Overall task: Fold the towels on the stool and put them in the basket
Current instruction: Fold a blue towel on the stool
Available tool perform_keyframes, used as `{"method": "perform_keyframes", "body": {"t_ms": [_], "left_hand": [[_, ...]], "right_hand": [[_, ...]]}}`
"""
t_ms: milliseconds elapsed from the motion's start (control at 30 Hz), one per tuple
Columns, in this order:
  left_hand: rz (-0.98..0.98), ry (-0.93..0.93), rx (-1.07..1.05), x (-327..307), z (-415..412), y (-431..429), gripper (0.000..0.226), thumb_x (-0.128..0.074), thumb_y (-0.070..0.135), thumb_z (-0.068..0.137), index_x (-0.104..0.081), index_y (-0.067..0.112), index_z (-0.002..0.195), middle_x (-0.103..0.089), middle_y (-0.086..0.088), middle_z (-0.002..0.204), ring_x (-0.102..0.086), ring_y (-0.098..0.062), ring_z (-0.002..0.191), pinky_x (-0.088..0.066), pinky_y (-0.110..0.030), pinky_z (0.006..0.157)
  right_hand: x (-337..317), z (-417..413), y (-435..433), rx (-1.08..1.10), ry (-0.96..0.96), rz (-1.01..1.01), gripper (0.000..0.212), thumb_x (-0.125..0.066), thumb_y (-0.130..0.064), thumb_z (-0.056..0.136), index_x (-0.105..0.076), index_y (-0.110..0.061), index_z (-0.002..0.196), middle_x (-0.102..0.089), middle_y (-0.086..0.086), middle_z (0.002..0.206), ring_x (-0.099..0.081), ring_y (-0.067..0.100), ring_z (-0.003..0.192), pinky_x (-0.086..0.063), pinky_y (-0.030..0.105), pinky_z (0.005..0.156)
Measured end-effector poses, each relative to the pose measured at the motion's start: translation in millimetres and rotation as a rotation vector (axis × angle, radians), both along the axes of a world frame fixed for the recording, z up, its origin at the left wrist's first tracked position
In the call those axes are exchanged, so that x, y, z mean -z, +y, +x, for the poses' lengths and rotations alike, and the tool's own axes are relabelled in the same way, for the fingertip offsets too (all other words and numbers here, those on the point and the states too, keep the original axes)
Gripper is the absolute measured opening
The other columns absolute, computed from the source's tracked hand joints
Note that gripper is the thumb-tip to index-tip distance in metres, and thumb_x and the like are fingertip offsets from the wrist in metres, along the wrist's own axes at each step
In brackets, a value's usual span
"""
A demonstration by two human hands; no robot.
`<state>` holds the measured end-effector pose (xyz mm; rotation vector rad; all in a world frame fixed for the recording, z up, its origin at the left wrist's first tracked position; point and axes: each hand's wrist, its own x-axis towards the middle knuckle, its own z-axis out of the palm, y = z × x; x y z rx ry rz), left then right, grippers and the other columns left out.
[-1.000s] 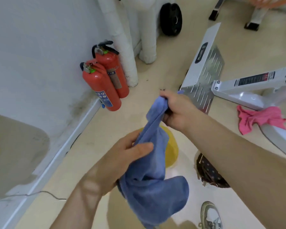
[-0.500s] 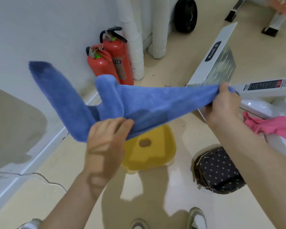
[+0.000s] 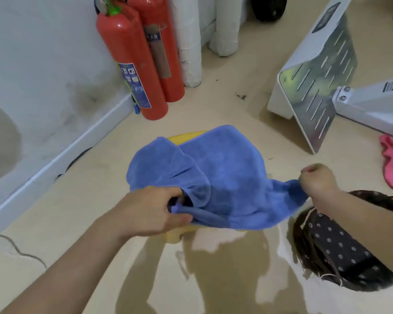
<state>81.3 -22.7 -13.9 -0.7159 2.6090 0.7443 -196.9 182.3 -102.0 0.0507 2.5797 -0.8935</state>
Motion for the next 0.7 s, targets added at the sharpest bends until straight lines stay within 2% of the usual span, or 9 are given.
{"method": "perform_keyframes", "body": {"t_ms": [100,167,233,300,367,467,533,633,700], "left_hand": [[0.029,0.024,-0.062,-10.3,-16.1,-13.1,0.024,-0.044,0.066,0.084,-0.052,0.045,0.094,-0.061,0.019,0.066,-0.056,-0.002,0.065,-0.047,-0.027,0.07],[-0.308,0.137,-0.022,-3.6,-25.8,-15.8,0.039,-0.043,0.064,0.084,-0.043,0.046,0.119,-0.06,0.013,0.072,-0.055,-0.008,0.068,-0.047,-0.032,0.07],[-0.593,0.208,0.035,6.5,-33.6,-16.2,0.057,-0.049,0.067,0.079,-0.034,0.044,0.129,-0.058,0.011,0.093,-0.056,-0.017,0.089,-0.044,-0.032,0.07],[-0.666,0.194,0.12,23.4,-41.9,-17.1,0.051,-0.052,0.068,0.076,-0.044,0.039,0.117,-0.049,0.011,0.105,-0.051,-0.016,0.101,-0.043,-0.032,0.071],[-0.604,0.256,0.132,28.7,-43.3,-13.6,0.025,-0.054,0.055,0.08,-0.049,0.031,0.08,-0.047,0.012,0.089,-0.05,-0.014,0.087,-0.041,-0.031,0.066],[-0.485,0.581,-0.215,16.9,-25.0,-8.3,0.027,-0.058,0.025,0.075,-0.037,0.021,0.059,-0.043,0.005,0.059,-0.042,-0.011,0.059,-0.032,-0.023,0.052],[-0.444,0.776,-0.587,1.9,8.2,-14.4,0.022,-0.057,0.016,0.073,-0.039,0.013,0.061,-0.044,0.001,0.056,-0.037,-0.012,0.053,-0.033,-0.021,0.05],[-0.473,0.683,-0.883,-4.0,65.2,-25.2,0.015,-0.06,0.016,0.071,-0.046,0.018,0.076,-0.055,0.001,0.064,-0.052,-0.026,0.062,-0.042,-0.035,0.058],[-0.354,0.507,-0.997,9.7,90.8,-31.5,0.031,-0.062,0.022,0.064,-0.042,0.026,0.088,-0.061,-0.003,0.075,-0.058,-0.032,0.067,-0.047,-0.041,0.063]], "right_hand": [[-9.2,-9.9,-43.6,-0.228,0.162,-0.08,0.028,-0.051,0.001,0.08,-0.058,-0.011,0.104,-0.058,0.01,0.098,-0.058,0.034,0.099,-0.045,0.035,0.083],[-23.1,-3.8,-76.2,-0.468,0.219,-0.25,0.038,-0.055,-0.004,0.082,-0.057,-0.016,0.118,-0.057,0.005,0.11,-0.056,0.024,0.104,-0.043,0.031,0.088],[-35.7,7.5,-110.3,-0.817,0.295,-0.368,0.045,-0.059,-0.015,0.086,-0.052,-0.022,0.13,-0.053,-0.001,0.127,-0.048,0.015,0.118,-0.033,0.023,0.098],[-44.3,22.9,-138.4,-1.179,0.456,-0.226,0.05,-0.062,-0.032,0.088,-0.048,-0.025,0.136,-0.05,-0.004,0.137,-0.041,0.015,0.128,-0.024,0.021,0.102],[-41.2,33.0,-155.4,-1.363,0.585,-0.037,0.045,-0.063,-0.035,0.086,-0.054,-0.024,0.129,-0.055,-0.001,0.125,-0.047,0.018,0.12,-0.029,0.025,0.099],[-33.6,37.3,-151.1,-1.259,0.534,-0.053,0.009,-0.063,-0.022,0.086,-0.063,-0.021,0.094,-0.059,-0.003,0.089,-0.058,0.021,0.089,-0.044,0.029,0.077],[-34.6,31.4,-141.4,-1.14,0.572,-0.068,0.003,-0.059,-0.017,0.087,-0.058,-0.02,0.085,-0.058,0.001,0.085,-0.057,0.025,0.084,-0.047,0.035,0.074],[-43.4,9.6,-139.5,-0.802,0.72,-0.238,0.007,-0.049,-0.011,0.089,-0.055,-0.015,0.087,-0.055,0.007,0.09,-0.051,0.027,0.082,-0.043,0.038,0.07],[-43.6,0.0,-148.9,-0.67,0.714,-0.345,0.016,-0.047,-0.009,0.089,-0.058,-0.01,0.1,-0.056,0.013,0.1,-0.053,0.03,0.092,-0.046,0.042,0.079]]}}
